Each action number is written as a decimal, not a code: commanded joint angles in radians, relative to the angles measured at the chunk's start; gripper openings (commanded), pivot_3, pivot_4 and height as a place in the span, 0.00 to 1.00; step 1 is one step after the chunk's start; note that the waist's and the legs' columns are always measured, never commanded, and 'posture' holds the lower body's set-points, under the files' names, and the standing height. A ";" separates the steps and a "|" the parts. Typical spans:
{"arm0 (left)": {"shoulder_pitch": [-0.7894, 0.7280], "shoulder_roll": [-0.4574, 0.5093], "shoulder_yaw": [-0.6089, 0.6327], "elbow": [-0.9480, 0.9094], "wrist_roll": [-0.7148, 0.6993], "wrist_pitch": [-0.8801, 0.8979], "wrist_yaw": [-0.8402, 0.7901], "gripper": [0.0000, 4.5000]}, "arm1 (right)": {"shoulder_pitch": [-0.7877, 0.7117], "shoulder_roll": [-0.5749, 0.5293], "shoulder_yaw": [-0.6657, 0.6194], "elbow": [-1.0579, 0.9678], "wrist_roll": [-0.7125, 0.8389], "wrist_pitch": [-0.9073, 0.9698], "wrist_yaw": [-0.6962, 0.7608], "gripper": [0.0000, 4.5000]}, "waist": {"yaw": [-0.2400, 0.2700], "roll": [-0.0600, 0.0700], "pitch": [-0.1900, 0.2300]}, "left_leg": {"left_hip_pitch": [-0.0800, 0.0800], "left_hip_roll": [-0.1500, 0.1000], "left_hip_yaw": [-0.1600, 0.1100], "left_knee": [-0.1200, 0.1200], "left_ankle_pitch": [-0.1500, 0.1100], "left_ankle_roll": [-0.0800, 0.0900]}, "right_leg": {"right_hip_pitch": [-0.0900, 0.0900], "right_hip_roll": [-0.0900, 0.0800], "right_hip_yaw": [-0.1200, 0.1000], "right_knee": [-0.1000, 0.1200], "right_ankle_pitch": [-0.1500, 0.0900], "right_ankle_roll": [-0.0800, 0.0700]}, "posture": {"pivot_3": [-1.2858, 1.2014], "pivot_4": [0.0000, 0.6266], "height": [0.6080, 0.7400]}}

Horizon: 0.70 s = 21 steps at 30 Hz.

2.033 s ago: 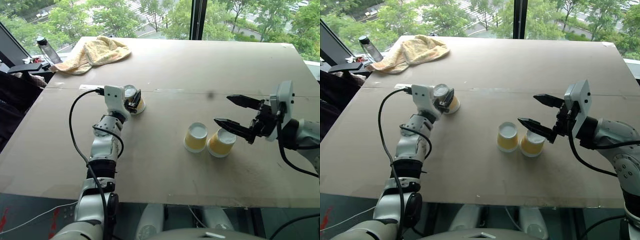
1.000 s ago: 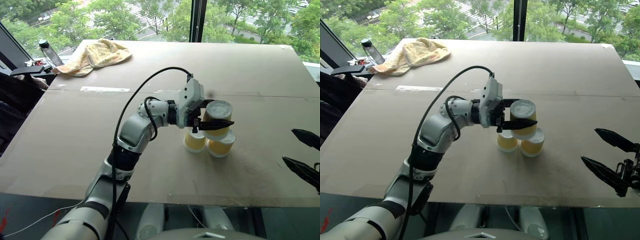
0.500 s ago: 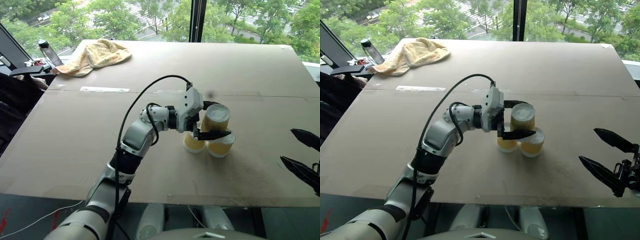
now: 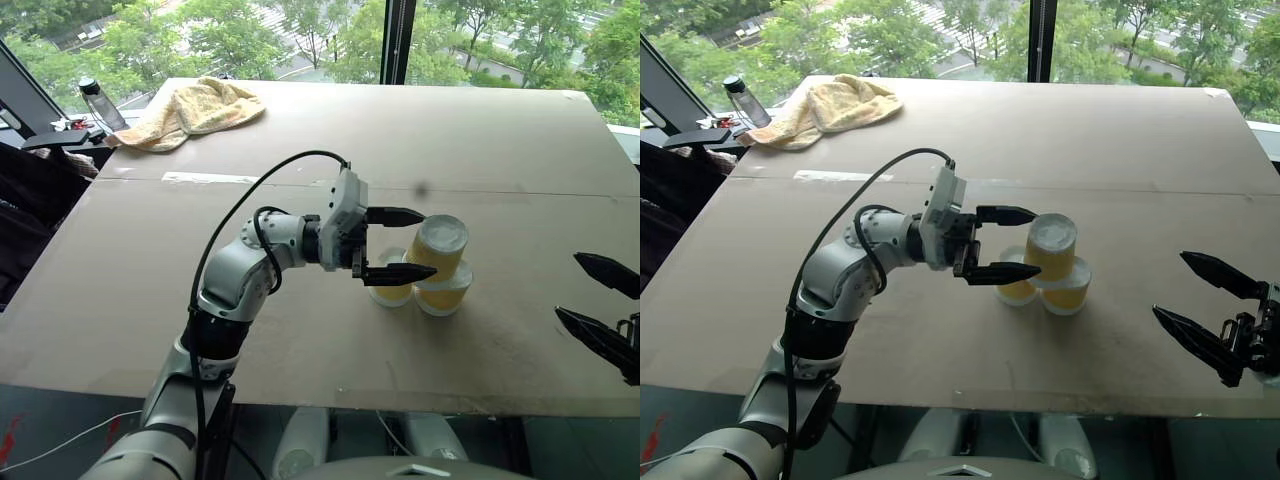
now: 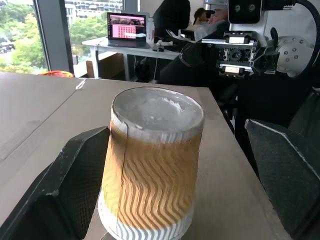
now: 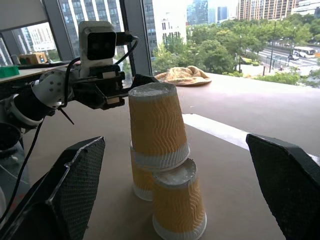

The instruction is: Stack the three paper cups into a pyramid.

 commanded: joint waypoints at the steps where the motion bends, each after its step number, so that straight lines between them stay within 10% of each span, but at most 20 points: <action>1: -0.019 -0.043 0.029 -0.002 -0.001 -0.047 0.040 0.99 | -0.010 -0.014 0.002 -0.006 0.014 -0.007 0.003 1.00 | 0.003 0.000 0.000 | 0.000 0.000 0.000 0.000 0.000 0.000 | 0.000 0.000 0.000 0.000 0.000 0.000 | 0.52 0.24 1.00; 11: -0.001 -0.043 0.069 -0.056 -0.049 -0.039 0.062 0.99 | -0.006 -0.019 0.002 -0.004 0.018 -0.006 0.008 1.00 | 0.004 0.000 0.000 | -0.001 0.000 -0.001 0.000 0.000 0.000 | 0.000 0.000 0.000 -0.002 0.000 0.001 | 0.52 0.24 1.00; 21: 0.064 0.076 0.429 -0.085 -0.237 0.050 0.246 0.99 | -0.010 -0.003 0.059 0.073 -0.051 -0.041 0.054 1.00 | -0.004 0.000 0.000 | 0.000 0.000 -0.001 -0.001 0.000 0.000 | 0.000 0.000 -0.001 -0.002 0.000 0.001 | 0.52 0.24 1.00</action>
